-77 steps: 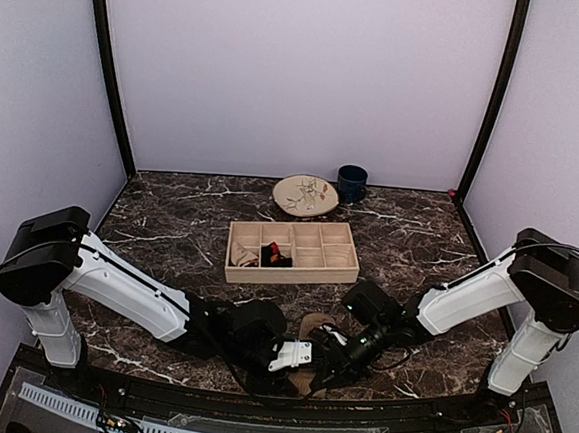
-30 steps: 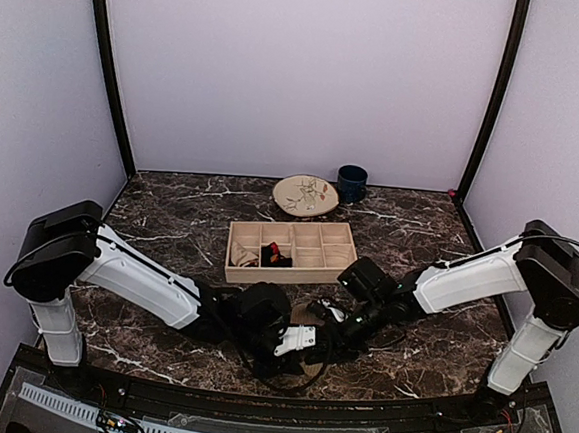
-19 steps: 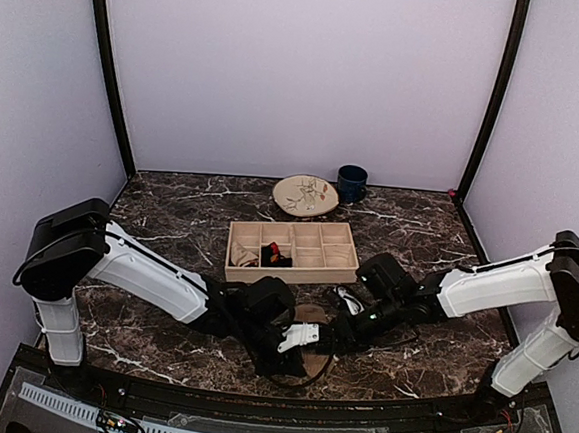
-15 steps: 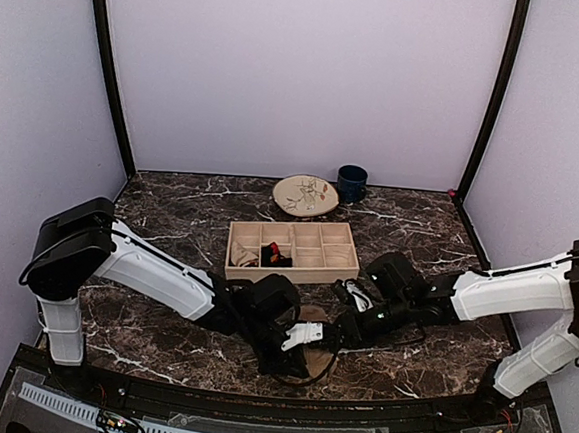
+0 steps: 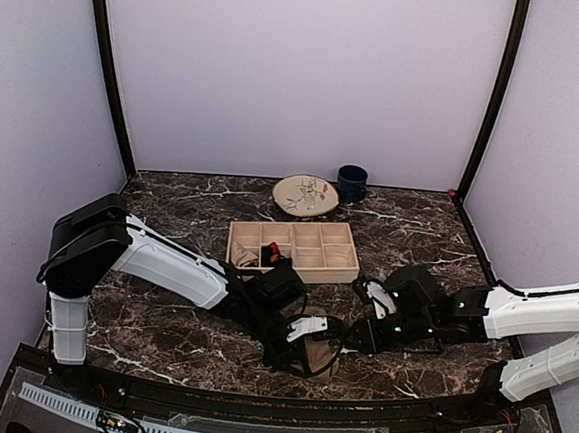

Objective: Roll the socks
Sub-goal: Roll the sock at the center of the board.

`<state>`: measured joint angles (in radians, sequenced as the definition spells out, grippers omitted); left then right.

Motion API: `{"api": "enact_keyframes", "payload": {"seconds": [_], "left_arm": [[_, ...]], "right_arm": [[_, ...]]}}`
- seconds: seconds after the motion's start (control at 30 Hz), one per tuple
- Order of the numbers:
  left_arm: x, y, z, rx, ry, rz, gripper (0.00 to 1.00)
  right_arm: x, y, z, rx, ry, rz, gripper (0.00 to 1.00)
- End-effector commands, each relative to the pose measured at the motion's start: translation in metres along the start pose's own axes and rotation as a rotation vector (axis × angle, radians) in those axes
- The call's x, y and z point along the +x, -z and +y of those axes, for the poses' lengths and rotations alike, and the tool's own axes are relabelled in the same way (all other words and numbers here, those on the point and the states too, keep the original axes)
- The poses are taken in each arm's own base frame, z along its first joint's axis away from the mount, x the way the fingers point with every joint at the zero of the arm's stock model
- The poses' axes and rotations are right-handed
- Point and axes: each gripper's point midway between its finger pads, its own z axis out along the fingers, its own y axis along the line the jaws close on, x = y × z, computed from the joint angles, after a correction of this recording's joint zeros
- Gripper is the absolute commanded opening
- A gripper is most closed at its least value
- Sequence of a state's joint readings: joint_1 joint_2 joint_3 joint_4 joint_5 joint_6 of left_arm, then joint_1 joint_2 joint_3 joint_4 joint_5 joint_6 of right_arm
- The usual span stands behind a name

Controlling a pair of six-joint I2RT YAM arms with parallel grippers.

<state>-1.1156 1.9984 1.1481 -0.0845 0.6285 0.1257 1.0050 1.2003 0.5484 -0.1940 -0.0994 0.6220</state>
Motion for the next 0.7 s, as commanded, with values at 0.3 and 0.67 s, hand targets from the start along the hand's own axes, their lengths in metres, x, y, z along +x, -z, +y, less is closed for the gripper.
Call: {"api": "enact_keyframes", "payload": {"seconds": [0.3, 0.67], "left_arm": [[-0.001, 0.008, -0.010, 0.189, 0.171, 0.020, 0.09], [0.003, 0.009, -0.014, 0.277, 0.224, 0.029, 0.09]], "right_arm": [[0.006, 0.001, 0.037, 0.085, 0.306, -0.075, 0.35], [0.016, -0.005, 0.069, 0.082, 0.477, -0.059, 0.39]]}}
